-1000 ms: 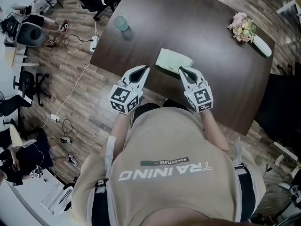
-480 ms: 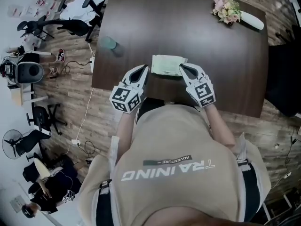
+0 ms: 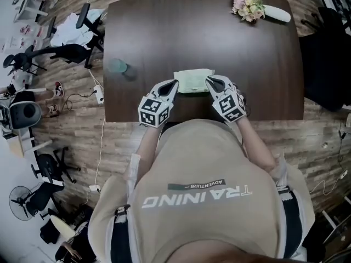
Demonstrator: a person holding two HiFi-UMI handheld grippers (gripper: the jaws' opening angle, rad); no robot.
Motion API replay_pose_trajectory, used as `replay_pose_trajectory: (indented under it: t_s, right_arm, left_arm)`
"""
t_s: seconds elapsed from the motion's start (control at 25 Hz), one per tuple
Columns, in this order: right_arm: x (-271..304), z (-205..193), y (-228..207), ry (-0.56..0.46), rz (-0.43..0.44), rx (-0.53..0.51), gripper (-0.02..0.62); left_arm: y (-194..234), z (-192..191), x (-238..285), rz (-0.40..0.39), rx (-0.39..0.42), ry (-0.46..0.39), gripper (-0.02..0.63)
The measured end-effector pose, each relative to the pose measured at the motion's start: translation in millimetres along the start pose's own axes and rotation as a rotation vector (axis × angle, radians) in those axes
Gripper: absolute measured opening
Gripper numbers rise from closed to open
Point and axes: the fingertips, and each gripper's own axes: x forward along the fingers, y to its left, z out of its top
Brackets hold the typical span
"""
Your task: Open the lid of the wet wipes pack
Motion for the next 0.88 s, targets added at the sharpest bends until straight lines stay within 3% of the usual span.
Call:
replay_pose_trajectory:
  t_s: [0.56, 0.88]
  right_arm:
    - [24.0, -6.2, 24.1, 0.147, 0.009, -0.032, 0.017]
    - [45.7, -28.4, 49.2, 0.289, 0.042, -0.133, 0.028]
  left_arm:
    - [8.6, -61.8, 46.0, -0.214, 0.007, 0.164, 0.009]
    - [15.7, -95.0, 63.2, -0.253, 0.083, 0.263, 0.009]
